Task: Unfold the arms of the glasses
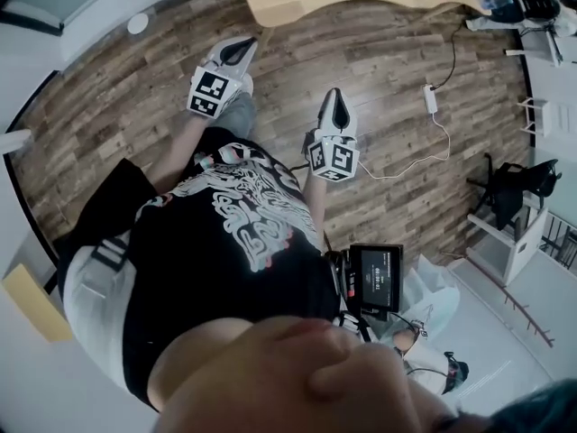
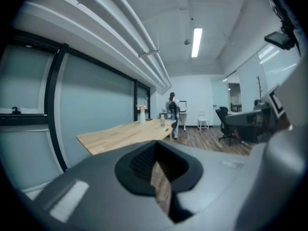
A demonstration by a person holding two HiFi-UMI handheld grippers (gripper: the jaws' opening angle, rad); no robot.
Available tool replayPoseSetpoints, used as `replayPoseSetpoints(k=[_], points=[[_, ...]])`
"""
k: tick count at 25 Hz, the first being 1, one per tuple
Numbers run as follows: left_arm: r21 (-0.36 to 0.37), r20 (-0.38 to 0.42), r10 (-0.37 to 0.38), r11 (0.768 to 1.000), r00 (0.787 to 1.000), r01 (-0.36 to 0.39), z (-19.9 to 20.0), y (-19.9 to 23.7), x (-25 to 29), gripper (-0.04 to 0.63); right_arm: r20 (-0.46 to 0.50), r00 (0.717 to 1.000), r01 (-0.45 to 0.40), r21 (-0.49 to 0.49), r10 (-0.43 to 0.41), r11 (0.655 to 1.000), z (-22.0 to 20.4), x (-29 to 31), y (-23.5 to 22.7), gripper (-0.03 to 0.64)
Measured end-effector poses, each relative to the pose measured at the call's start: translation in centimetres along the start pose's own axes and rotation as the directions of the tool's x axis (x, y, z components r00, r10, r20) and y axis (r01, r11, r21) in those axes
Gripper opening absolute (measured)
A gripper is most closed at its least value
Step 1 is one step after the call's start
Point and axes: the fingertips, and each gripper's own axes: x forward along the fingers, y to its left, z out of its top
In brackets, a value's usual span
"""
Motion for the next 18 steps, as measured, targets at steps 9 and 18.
replayPoseSetpoints(k=[9, 18], points=[[0.027, -0.082, -0.07, 0.997, 0.994, 0.072, 1.3, 9.1, 12.4, -0.011, -0.125, 0.992, -0.015, -0.095, 0.003, 0.995, 0.3, 19.0, -3.4, -0.002], [0.078, -0.099, -0.112, 0.99, 0.989, 0.12, 1.7, 15.9, 21.7, -0.011, -0.144, 0.99, -0.031, -0.161, 0.008, 0.987, 0.3, 30.9, -6.1, -0.002]])
